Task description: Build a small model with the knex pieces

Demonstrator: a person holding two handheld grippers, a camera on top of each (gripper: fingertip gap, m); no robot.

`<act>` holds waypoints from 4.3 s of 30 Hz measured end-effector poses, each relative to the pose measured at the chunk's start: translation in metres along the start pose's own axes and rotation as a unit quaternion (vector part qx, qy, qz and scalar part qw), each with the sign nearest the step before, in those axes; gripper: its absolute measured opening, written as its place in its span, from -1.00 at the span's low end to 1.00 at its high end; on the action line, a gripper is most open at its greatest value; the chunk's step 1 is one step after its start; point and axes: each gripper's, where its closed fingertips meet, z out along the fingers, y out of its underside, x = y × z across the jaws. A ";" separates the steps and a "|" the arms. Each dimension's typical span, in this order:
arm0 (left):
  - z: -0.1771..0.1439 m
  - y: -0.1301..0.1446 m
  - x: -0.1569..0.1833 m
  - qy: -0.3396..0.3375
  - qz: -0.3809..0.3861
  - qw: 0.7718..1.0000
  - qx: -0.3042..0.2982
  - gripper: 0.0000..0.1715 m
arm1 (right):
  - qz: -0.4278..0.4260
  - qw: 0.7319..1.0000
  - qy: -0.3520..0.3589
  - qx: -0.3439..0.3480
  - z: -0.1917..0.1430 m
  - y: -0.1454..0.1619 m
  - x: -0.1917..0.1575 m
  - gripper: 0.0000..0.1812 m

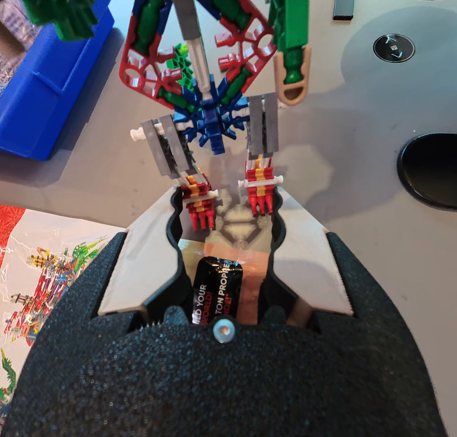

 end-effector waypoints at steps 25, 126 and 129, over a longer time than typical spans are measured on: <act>0.003 -0.002 0.002 0.005 0.002 1.000 -0.001 -0.15 | -0.124 0.990 0.050 -0.054 0.007 -0.001 -0.009 -0.56; 0.003 -0.001 0.000 0.029 0.002 1.000 0.001 -0.15 | -0.004 0.940 -0.321 -0.118 0.006 0.083 0.063 -0.60; 0.003 -0.001 -0.001 0.029 0.002 1.000 0.001 -0.15 | 0.012 0.931 -0.333 -0.147 0.015 0.094 0.061 -0.64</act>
